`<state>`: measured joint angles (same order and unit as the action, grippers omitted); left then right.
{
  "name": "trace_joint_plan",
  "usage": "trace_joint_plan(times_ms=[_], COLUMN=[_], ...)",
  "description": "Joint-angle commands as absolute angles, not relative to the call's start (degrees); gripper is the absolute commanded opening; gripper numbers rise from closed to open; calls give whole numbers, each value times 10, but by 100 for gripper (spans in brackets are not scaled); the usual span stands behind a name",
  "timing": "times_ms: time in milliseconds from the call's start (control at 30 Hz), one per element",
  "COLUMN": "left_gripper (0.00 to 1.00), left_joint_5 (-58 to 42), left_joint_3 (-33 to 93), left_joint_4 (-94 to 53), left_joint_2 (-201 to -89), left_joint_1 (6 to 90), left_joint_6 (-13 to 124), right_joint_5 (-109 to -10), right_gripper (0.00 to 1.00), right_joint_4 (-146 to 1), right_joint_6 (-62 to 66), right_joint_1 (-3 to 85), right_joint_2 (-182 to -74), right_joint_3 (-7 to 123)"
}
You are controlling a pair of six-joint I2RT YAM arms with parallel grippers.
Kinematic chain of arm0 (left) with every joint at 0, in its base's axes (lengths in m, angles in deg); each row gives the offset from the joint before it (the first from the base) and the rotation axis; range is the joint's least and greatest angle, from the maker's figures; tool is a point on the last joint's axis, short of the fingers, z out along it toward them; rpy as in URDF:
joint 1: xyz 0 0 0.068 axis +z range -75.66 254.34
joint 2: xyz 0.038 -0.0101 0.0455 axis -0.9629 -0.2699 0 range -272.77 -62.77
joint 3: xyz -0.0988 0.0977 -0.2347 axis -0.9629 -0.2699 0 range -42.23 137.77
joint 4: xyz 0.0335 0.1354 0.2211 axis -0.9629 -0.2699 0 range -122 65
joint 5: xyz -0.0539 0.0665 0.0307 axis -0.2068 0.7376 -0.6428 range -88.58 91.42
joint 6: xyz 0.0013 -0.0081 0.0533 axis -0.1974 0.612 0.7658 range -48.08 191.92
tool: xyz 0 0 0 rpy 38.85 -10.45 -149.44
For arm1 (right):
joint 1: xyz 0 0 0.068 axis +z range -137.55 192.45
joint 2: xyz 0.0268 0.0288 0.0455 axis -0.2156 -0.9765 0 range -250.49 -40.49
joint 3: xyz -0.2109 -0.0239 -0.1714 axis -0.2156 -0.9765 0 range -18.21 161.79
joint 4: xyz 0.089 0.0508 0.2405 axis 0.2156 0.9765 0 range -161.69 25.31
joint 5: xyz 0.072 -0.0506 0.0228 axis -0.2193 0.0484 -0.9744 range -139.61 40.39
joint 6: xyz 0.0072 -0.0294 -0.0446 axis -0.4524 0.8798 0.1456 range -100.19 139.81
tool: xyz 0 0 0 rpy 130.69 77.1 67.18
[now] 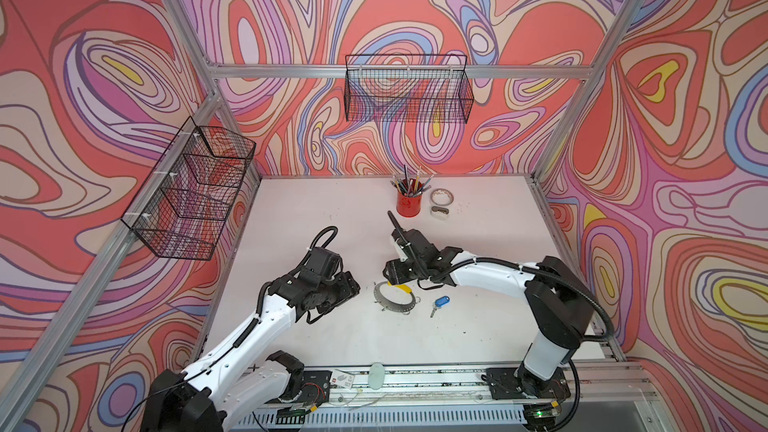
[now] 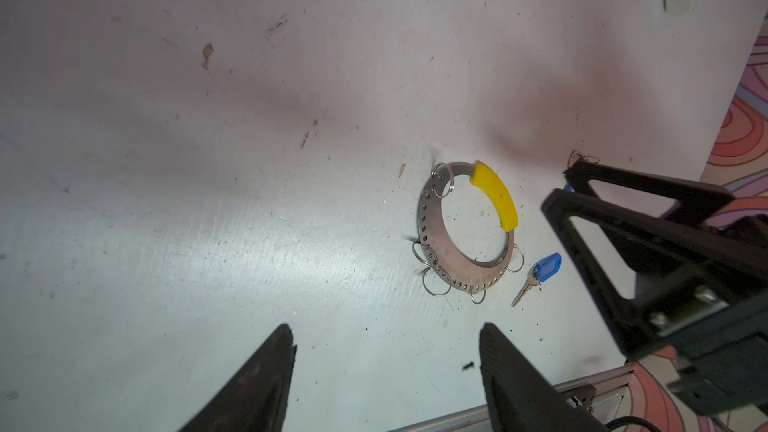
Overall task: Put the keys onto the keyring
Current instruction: 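Reach the right gripper to the silver keyring disc while the left arm advances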
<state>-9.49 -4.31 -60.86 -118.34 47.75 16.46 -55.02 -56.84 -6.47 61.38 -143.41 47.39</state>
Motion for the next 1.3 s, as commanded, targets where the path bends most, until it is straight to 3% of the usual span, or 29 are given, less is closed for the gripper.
trace_joint_plan(times_ms=[0,133,500,1000,1267], left_gripper=[84,95,95,94,94], left_joint_5=[-48,-26,-47,-46,-50], left_joint_3=[-61,-64,-65,-67,-69], left_joint_4=[-634,-658,-639,-641,-640], left_joint_2=[-1131,-1098,-1116,-1116,-1118], left_joint_1=[478,478,479,478,479], left_joint_6=[145,157,170,179,180], right_joint_5=[-570,-557,-530,-520,-515], right_gripper=[61,53,28,19,20], right_joint_4=[-564,-564,-542,-529,-523], right_joint_6=[-82,-100,-113,-113,-114], right_joint_1=[641,654,656,659,661], right_joint_2=[-1484,-1520,-1546,-1561,-1574], right_joint_3=[505,528,558,579,585])
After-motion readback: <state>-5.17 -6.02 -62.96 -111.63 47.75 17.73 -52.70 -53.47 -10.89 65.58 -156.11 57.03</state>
